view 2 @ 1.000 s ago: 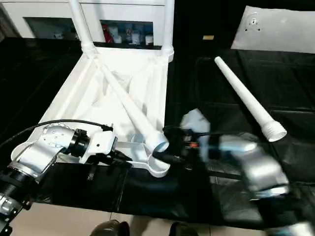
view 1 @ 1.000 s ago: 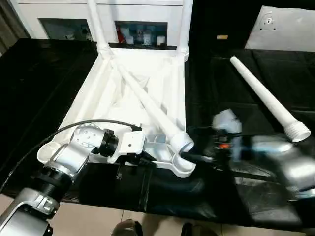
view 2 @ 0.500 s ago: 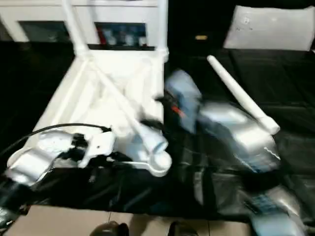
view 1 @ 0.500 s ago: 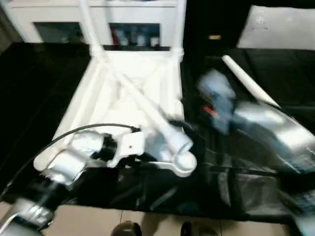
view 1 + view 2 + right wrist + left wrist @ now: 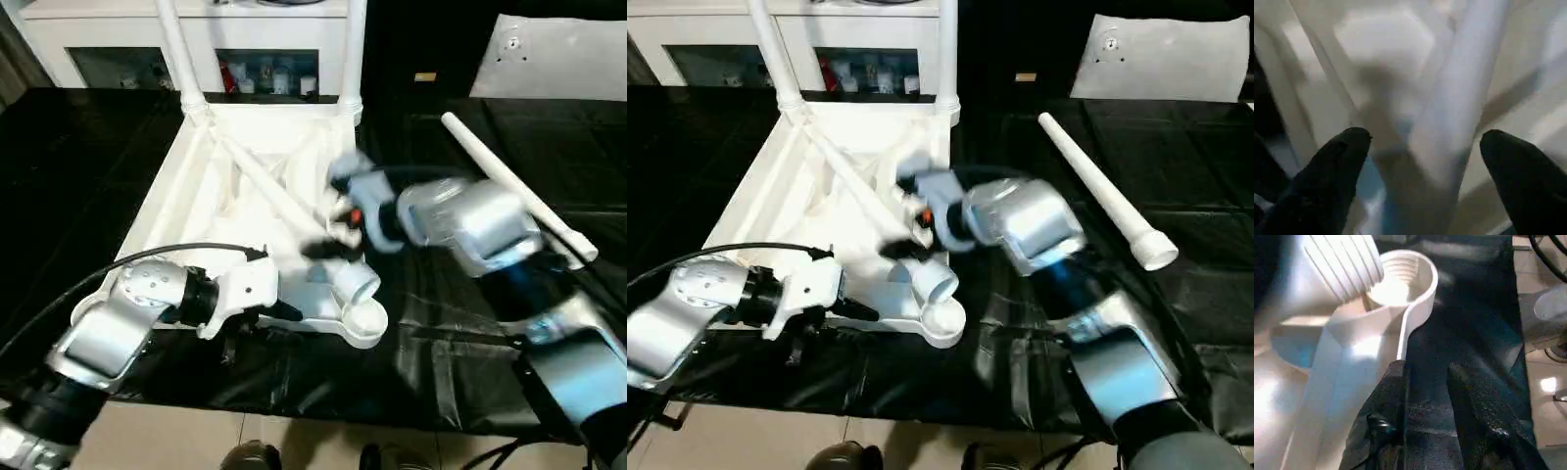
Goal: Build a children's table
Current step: Insert table leg to table base
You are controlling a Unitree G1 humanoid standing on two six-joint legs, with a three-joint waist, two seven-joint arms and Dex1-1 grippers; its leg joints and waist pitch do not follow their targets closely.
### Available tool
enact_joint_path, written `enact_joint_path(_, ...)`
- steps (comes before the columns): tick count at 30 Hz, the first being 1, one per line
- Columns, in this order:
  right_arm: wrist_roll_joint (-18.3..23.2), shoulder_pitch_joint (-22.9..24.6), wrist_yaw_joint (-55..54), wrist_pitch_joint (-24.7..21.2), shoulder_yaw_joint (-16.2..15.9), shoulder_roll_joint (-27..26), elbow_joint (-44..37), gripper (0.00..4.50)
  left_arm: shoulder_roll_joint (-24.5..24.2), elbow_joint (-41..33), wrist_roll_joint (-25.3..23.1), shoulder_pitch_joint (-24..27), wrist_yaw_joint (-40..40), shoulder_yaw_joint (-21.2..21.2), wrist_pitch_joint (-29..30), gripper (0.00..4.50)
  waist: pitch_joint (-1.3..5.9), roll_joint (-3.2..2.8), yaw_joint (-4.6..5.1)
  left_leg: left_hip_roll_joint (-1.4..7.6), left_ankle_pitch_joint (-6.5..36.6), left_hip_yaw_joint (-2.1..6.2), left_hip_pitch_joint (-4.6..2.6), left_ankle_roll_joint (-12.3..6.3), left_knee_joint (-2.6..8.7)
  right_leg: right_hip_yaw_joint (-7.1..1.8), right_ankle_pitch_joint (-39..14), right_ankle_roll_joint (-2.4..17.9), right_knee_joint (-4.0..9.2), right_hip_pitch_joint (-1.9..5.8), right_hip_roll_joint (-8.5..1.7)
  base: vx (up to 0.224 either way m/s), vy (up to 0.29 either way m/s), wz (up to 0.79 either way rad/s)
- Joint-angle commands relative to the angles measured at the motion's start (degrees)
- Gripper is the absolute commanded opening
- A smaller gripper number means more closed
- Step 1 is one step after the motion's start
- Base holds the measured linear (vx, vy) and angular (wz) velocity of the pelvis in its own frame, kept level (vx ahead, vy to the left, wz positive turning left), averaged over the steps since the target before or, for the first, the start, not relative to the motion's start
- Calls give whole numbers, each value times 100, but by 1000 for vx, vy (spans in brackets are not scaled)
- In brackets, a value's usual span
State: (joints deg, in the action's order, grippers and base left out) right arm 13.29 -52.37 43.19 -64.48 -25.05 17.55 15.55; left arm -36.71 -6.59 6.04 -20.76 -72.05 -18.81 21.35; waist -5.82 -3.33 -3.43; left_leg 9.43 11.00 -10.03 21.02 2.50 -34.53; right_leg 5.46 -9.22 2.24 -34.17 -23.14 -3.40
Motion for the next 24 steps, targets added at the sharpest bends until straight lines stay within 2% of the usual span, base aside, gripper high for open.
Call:
enact_joint_path(1, -120, -120, 110, 6, -217, -6, 186, 384, -94, -136, 19, -5, 50, 62, 150, 144, 491, 12, 6, 356, 980, 152, -62, 85, 374, -408, -1922, 997, 392, 329, -536, 0, 0, 0)
enact_joint_path(3, -166, -129, 130, 61, -286, -26, 355, 373, -120, -172, 18, -14, 55, 61, 221, 144, 508, 21, 1, 359, 913, 147, -63, 60, 366, -414, -1889, 962, 393, 334, -538, 0, 0, 0)
enact_joint_path(5, -196, -140, 151, 115, -338, -29, 488, 357, -136, -237, 77, -23, 53, 75, 340, 144, 498, -7, -3, 358, 911, 151, -60, 60, 364, -409, -1899, 948, 387, 326, -528, 0, 0, 0)
enact_joint_path(7, -191, -147, 185, 115, -371, -26, 541, 330, -144, -293, 115, -23, 57, 90, 423, 144, 507, 1, 4, 363, 943, 154, -67, 87, 367, -405, -1844, 967, 377, 328, -521, 0, 0, 0)
enact_joint_path(12, -260, -186, 346, 227, -438, -22, 818, 301, -168, -332, 174, -97, 111, 116, 556, 144, 509, -10, -2, 361, 979, 154, -64, 58, 356, -402, -1808, 1015, 380, 327, -518, 0, 0, 0)
enact_joint_path(16, -260, -207, 401, 279, -389, -20, 926, 272, -178, -319, 199, -137, 124, 135, 594, 144, 517, -2, 1, 358, 1025, 160, -63, 74, 356, -396, -1874, 984, 380, 335, -514, 0, 0, 0)
enact_joint_path(17, -273, -208, 422, 303, -377, -22, 959, 264, -180, -308, 206, -147, 136, 145, 593, 144, 518, -28, -5, 355, 1083, 161, -74, 85, 350, -395, -1961, 971, 386, 328, -517, 0, 0, 0)
enact_joint_path(21, -274, -203, 452, 343, -328, -20, 992, 235, -196, -316, 220, -154, 164, 166, 608, 144, 520, -18, -1, 358, 1119, 165, -72, 89, 349, -394, -1954, 963, 386, 324, -510, 0, 0, 0)
enact_joint_path(24, -169, -139, 388, 395, 0, 6, 925, 211, -134, -319, 335, -147, 287, 340, 614, 144, 524, -33, -3, 353, 1152, 168, -70, 113, 341, -388, -1955, 971, 382, 325, -506, 0, 0, 0)
